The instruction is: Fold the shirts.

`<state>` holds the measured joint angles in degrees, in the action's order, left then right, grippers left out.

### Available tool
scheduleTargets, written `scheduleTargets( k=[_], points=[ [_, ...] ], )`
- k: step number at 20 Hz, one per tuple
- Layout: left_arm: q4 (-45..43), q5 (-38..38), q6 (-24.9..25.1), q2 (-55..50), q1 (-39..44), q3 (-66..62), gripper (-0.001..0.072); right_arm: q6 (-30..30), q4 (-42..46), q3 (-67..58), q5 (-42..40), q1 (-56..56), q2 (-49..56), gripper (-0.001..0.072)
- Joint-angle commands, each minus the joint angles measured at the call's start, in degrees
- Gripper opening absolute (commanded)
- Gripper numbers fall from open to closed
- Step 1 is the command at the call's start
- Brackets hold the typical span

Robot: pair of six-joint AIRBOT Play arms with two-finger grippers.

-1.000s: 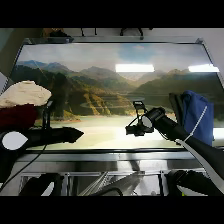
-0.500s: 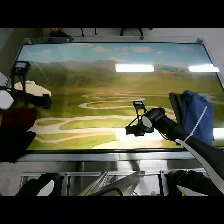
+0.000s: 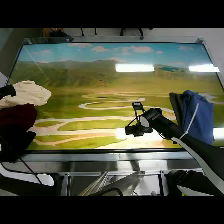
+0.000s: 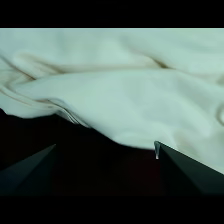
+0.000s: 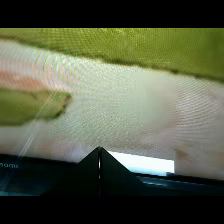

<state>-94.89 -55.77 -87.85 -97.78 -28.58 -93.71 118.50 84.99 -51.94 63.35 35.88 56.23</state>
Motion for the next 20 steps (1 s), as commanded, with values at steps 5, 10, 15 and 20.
scheduleTargets(
  k=[5,10,15,20],
  points=[
    [9.5,1.6,4.0,-20.3,-5.3,-14.7,0.0681,0.0,0.2,0.0,-0.4,0.0,5.3,0.0020],
    [9.9,-7.0,4.1,-21.6,-1.2,-24.1,0.0012,0.0,-0.5,0.0,-0.4,0.0,5.3,0.0020],
    [34.2,-6.9,9.7,-4.1,7.2,-23.2,0.0012,-0.4,-0.4,-2.6,-0.3,-0.7,5.2,0.0019],
    [41.9,-19.8,8.7,10.2,21.1,-20.4,0.0013,-13.3,-0.4,-13.9,1.6,-6.7,2.3,0.0019]
  ],
)
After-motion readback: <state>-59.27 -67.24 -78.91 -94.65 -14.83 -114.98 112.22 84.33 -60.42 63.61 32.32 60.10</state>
